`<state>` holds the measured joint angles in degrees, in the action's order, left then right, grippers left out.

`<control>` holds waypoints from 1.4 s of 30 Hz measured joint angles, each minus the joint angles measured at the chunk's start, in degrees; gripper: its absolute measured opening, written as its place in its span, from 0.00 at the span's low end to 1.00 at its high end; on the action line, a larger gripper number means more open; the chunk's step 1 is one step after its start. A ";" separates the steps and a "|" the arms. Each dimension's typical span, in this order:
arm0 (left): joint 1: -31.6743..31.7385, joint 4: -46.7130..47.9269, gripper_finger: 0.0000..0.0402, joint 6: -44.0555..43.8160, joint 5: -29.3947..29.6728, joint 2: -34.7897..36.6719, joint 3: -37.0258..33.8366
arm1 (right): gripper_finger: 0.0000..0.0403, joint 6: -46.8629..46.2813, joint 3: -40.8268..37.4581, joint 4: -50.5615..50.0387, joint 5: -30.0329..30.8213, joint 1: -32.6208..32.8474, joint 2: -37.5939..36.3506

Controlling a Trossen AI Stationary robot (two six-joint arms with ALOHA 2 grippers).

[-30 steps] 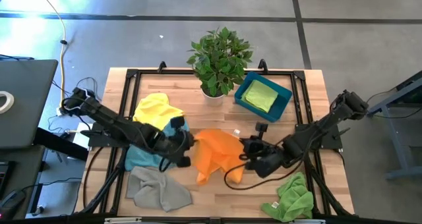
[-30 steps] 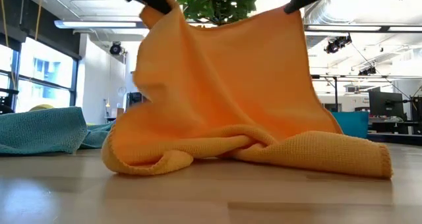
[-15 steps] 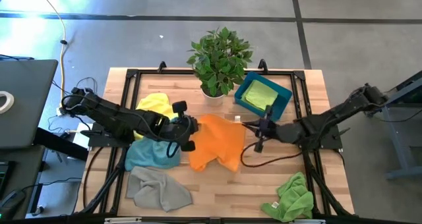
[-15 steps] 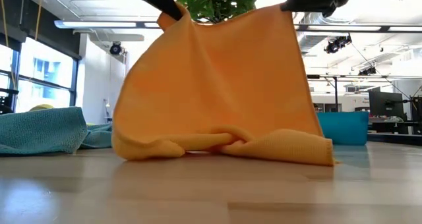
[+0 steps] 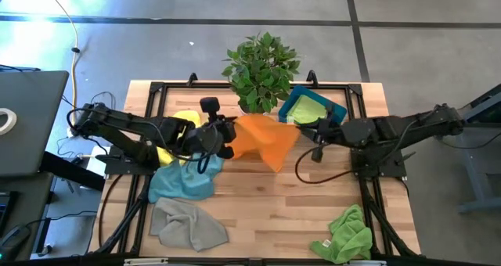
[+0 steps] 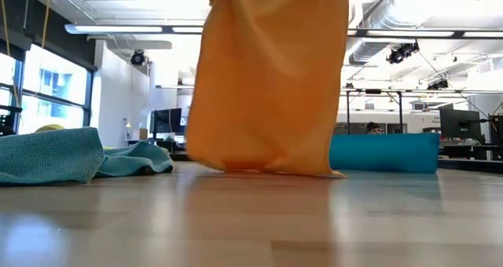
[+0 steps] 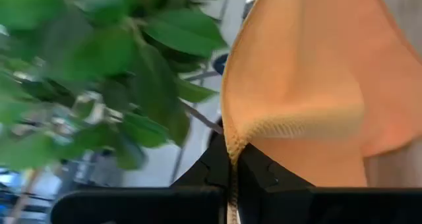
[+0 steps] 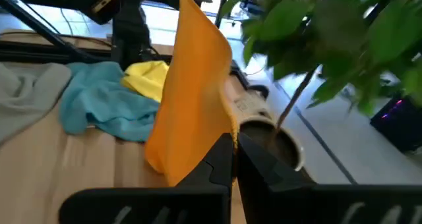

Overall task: Fold microfiber towels
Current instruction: Fold the orange towel

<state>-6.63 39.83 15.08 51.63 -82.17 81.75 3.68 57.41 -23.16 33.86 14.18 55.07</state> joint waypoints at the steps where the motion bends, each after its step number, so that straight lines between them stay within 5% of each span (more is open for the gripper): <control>1: -0.01 0.03 0.00 1.20 0.82 0.00 0.54 | 0.00 0.46 1.43 -1.95 -0.02 -0.34 -0.02; 5: -0.22 0.25 0.00 0.33 -0.64 0.00 1.95 | 0.00 -2.92 4.59 -4.22 -4.89 -1.12 -0.09; 11: -3.02 2.86 0.00 -1.58 -22.26 -0.02 3.49 | 0.00 -7.26 4.61 -4.20 -33.26 -0.99 0.00; 13: -3.87 2.81 0.00 0.06 -20.92 -0.06 4.18 | 0.00 -7.49 4.59 -2.76 -30.45 -0.97 -0.02; 17: -4.54 2.72 0.00 0.34 2.18 -0.05 5.37 | 0.00 -7.53 4.59 -2.32 -14.07 -1.09 -0.17; 19: -4.66 2.82 0.00 -1.39 7.96 0.00 5.40 | 0.00 -7.84 4.59 -2.90 -13.54 -1.10 -0.04; 21: -5.19 2.84 0.00 -2.89 1.07 0.00 5.40 | 0.00 -8.43 4.59 -2.77 -22.07 -1.10 0.36; 23: -5.98 2.84 0.00 -2.02 -12.26 -0.03 5.40 | 0.00 -8.22 4.58 -2.71 -32.84 -1.03 0.57; 25: -6.34 2.84 0.00 0.67 -19.76 -0.09 5.40 | 0.00 -7.18 4.57 -2.56 -37.00 -0.94 0.53; 27: -6.40 2.82 0.00 2.81 -16.13 -0.09 5.38 | 0.00 -7.42 4.57 -2.53 -31.60 -0.99 -0.09; 30: -5.98 2.83 0.00 1.81 1.48 -0.09 5.38 | 0.00 -7.42 4.57 -2.74 -16.31 -1.10 -1.20; 32: -5.52 2.84 0.00 -0.84 7.21 -0.01 5.38 | 0.00 -7.70 4.57 -3.02 -15.08 -1.10 -1.21; 37: -6.50 3.04 0.00 0.77 -11.43 -0.11 5.38 | 0.00 -6.59 4.57 -3.40 -25.89 -0.94 -0.10; 39: -6.56 2.86 0.00 1.88 -11.76 -0.55 5.38 | 0.00 -5.90 4.57 -3.71 -23.13 -1.10 0.19; 42: -5.98 3.49 0.00 2.11 -4.62 -1.20 5.29 | 0.00 -2.58 4.57 -4.08 -15.29 -1.88 0.39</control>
<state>-12.62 43.32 17.19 47.01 -83.37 87.05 1.10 61.98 -27.24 18.58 12.30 55.46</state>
